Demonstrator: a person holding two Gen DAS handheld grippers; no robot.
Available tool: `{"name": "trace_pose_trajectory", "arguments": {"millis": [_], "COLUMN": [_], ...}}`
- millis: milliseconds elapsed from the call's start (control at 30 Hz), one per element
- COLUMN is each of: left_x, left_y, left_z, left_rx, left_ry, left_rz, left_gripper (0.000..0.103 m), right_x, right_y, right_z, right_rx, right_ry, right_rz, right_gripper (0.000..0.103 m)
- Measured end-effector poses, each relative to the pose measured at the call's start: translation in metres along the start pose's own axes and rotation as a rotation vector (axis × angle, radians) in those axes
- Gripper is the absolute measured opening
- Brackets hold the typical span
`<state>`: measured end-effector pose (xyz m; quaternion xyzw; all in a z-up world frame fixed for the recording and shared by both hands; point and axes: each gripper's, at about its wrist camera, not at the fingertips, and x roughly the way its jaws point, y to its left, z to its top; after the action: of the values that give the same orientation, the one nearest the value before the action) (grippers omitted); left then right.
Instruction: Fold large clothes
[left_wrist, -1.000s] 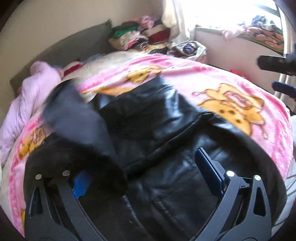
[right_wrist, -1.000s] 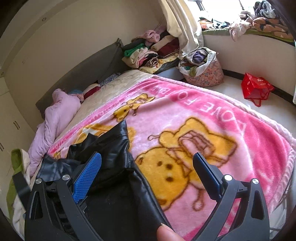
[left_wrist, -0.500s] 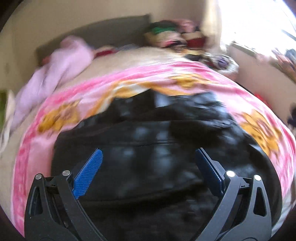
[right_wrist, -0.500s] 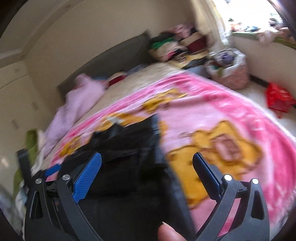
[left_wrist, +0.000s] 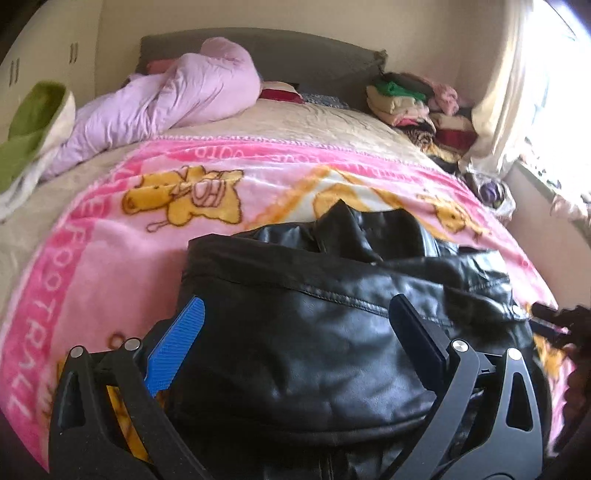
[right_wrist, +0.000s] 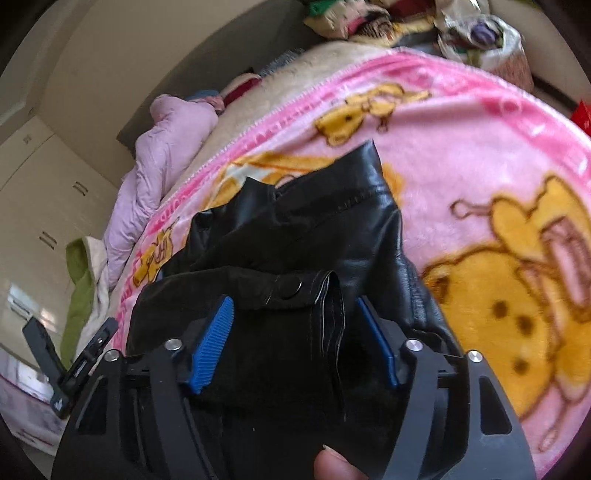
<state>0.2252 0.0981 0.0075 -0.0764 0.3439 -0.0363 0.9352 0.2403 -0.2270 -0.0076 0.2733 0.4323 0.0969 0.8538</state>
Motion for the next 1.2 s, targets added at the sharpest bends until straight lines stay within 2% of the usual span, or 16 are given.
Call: {"name": "trace_pose_trajectory", "arguments": {"millis": [33,100,167,233,300,367,400,467,567,767,1033,1133,1167,1200], "left_x": [0.001,0.002,0.005,0.006,0.006,0.01,0.012,0.016,0.025,0.052,0.065,0.066,0.067,0.067], "left_y": [0.003,0.012,0.023,0.029,0.033,0.031,0.03,0.026,0.016,0.002,0.003,0.003,0.003,0.002], "left_z": [0.0,0.0,-0.001,-0.001,0.0,0.0,0.0,-0.001,-0.004,-0.017,-0.026,-0.028,-0.027,-0.028], "left_rx": [-0.011,-0.041,-0.079,-0.108,-0.124,-0.119,-0.119,-0.115,-0.093,-0.051,-0.044,-0.043,-0.042,-0.039], "left_ry": [-0.002,-0.012,-0.013,-0.012,-0.018,-0.009,-0.002,0.009,0.046,0.151,0.189,0.193,0.195,0.196], "left_rz": [0.007,0.03,0.031,0.003,-0.029,-0.046,-0.06,-0.1,-0.129,-0.104,-0.091,-0.089,-0.087,-0.084], "left_gripper": [0.094,0.094,0.094,0.092,0.079,0.055,0.049,0.029,0.018,0.018,0.018,0.018,0.018,0.018], "right_x": [0.004,0.015,0.022,0.018,0.006,-0.006,-0.01,-0.018,-0.017,-0.006,0.011,0.008,0.005,-0.002], "right_y": [-0.002,-0.001,0.001,0.007,0.019,0.031,0.035,0.045,0.054,0.047,0.034,0.032,0.033,0.034], "right_z": [0.001,0.003,0.004,0.005,0.007,0.01,0.011,0.015,0.019,0.018,0.012,0.011,0.011,0.011], "right_rx": [0.016,0.022,0.018,-0.013,-0.071,-0.133,-0.158,-0.216,-0.268,-0.28,-0.224,-0.208,-0.204,-0.211], "right_ry": [0.007,0.026,0.026,-0.005,-0.062,-0.122,-0.143,-0.188,-0.203,-0.188,-0.15,-0.151,-0.157,-0.194], "right_rz": [0.01,0.047,0.052,0.067,0.083,0.059,0.045,0.029,-0.012,-0.093,-0.161,-0.177,-0.196,-0.222], "right_gripper": [0.058,0.04,0.025,0.018,0.016,0.015,0.015,0.015,0.015,0.015,0.017,0.026,0.033,0.037]}}
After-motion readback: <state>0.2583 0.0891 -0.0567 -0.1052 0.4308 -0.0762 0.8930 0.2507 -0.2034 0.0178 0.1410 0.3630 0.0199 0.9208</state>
